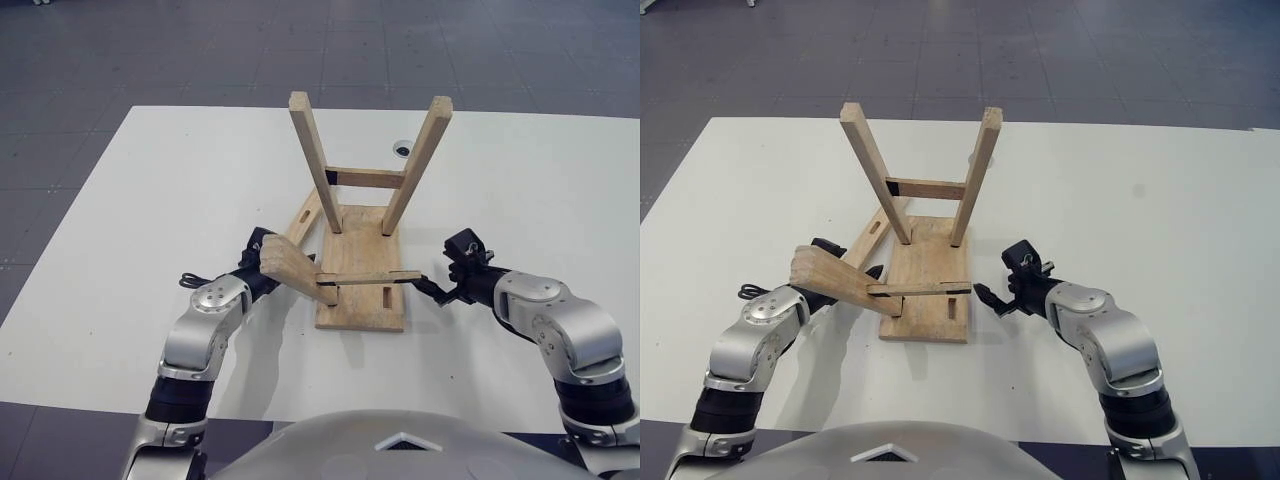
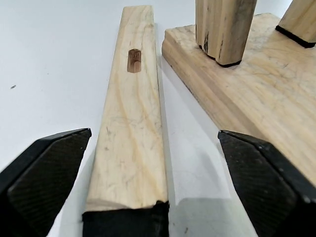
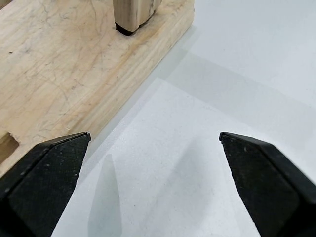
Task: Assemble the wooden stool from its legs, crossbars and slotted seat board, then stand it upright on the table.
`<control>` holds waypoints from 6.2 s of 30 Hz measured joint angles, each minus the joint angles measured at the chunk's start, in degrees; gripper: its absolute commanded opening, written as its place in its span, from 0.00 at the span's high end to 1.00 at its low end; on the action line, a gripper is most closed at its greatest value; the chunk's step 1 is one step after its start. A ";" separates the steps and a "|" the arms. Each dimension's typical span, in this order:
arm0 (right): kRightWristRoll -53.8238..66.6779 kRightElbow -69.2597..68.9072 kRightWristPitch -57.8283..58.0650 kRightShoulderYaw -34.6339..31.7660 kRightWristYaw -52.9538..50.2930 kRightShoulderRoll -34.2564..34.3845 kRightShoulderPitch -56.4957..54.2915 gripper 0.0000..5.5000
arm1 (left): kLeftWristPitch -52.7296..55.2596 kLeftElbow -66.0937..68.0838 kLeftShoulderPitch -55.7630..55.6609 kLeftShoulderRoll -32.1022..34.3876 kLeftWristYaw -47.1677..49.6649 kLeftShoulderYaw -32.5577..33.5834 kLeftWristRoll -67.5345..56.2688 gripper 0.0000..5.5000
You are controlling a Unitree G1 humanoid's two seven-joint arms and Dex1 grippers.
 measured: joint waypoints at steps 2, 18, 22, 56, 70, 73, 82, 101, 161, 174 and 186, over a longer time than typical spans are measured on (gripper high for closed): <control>0.04 -0.47 0.50 -0.25 -0.32 0.47 -0.20 0.12 | 0.25 1.03 -0.04 0.00 0.47 0.25 0.55 0.24; -2.30 10.90 -0.51 -22.37 -8.38 1.10 -21.17 0.12 | -1.12 2.77 0.38 -1.10 0.72 2.54 0.84 0.62; 0.18 18.68 -3.54 -30.55 -9.58 1.77 -29.24 0.12 | 0.70 2.79 0.68 -2.86 0.29 11.17 -6.37 0.62; 54.28 37.72 15.76 -31.04 13.93 8.97 -60.12 0.47 | 29.02 5.90 -45.95 8.37 -19.73 17.71 -64.13 0.62; 54.34 39.73 14.13 -28.77 14.73 6.57 -59.92 0.62 | 27.88 4.27 -44.00 8.47 -19.92 16.35 -64.00 0.43; 53.54 39.31 12.86 -27.76 17.05 4.78 -59.48 0.63 | 28.88 4.37 -43.98 9.37 -18.66 18.49 -66.07 0.35; 42.79 32.02 6.81 -19.84 32.81 -13.15 -45.46 0.63 | 28.96 3.71 -41.23 18.57 -15.35 27.85 -69.58 0.09; 16.96 27.02 -50.56 -7.03 62.96 -16.31 -2.31 0.63 | 25.63 -4.31 -13.74 23.87 -10.15 38.23 -74.21 0.00; 13.37 22.49 -60.49 -0.61 57.31 -7.55 0.60 0.63 | 20.21 -7.33 -13.70 23.72 -5.74 31.40 -73.94 0.00; 10.73 28.31 -66.21 1.43 56.77 -6.78 -1.86 0.63 | 19.97 -8.01 -13.69 23.72 -3.96 29.89 -75.08 0.00; 8.37 26.85 -64.27 6.12 52.38 -8.90 -4.56 0.63 | 19.49 -8.98 -13.61 22.67 -2.53 29.28 -76.04 0.00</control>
